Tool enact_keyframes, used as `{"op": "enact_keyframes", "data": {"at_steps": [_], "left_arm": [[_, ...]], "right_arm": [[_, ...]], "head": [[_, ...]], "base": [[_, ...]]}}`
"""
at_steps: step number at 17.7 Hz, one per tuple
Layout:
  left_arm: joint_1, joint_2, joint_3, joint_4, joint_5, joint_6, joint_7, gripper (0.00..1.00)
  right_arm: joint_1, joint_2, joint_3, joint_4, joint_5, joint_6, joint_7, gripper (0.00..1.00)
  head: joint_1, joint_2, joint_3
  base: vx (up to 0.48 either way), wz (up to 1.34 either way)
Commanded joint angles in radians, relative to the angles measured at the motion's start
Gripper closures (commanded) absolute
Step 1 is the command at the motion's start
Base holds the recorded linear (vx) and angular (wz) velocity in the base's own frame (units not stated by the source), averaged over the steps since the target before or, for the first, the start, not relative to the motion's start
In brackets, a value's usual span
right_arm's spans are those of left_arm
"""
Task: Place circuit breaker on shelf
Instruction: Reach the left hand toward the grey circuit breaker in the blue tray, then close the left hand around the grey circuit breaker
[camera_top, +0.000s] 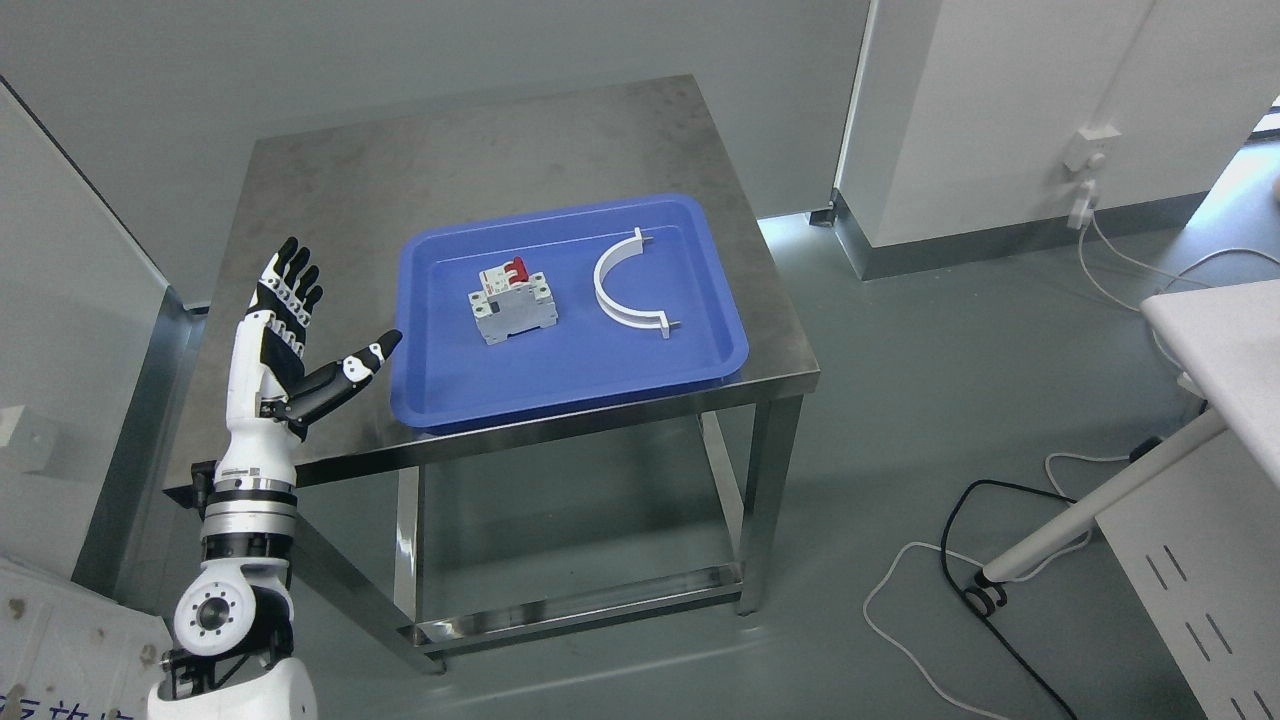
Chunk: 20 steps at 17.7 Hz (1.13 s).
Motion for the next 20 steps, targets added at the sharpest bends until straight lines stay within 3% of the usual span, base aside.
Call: {"op": "enact_keyframes", "data": {"at_steps": [1, 5, 7, 10, 13, 20], "left_arm": [[-0.016, 0.017, -0.045, 0.000, -0.003, 0.001, 0.000, 0.00], [-0.072, 0.026, -0.062, 0.016, -0.008, -0.001, -0.038, 0.00], [-0.120, 0.098, -0.094, 0.026, -0.027, 0.002, -0.147, 0.00], [-0.190, 0.205, -0.143, 0.091, -0.206, 0.008, -0.273, 0.00], [-0.244, 0.201, -0.145, 0.141, -0.438, 0.008, -0.346, 0.00], [-0.329, 0.120, -0.184, 0.266, -0.580, 0.014, -0.394, 0.06]], "right_arm": [[0.000, -0.017, 0.000, 0.000, 0.000, -0.001, -0.001, 0.00], [0.000, -0.017, 0.000, 0.000, 0.000, -0.001, -0.001, 0.00], [0.000, -0.017, 0.000, 0.000, 0.000, -0.001, -0.001, 0.00], [0.000, -0.017, 0.000, 0.000, 0.000, -0.001, -0.001, 0.00], [0.000, -0.017, 0.000, 0.000, 0.000, -0.001, -0.001, 0.00], [0.000, -0.017, 0.000, 0.000, 0.000, -0.001, -0.001, 0.00]], "head": [[0.0000, 0.000, 0.000], [0.0000, 0.000, 0.000], [0.0000, 0.000, 0.000], [0.0000, 0.000, 0.000], [0.0000, 0.000, 0.000], [0.0000, 0.000, 0.000]], "base": [[0.000, 0.00], [0.000, 0.00], [0.000, 0.00], [0.000, 0.00], [0.000, 0.00], [0.000, 0.00]]}}
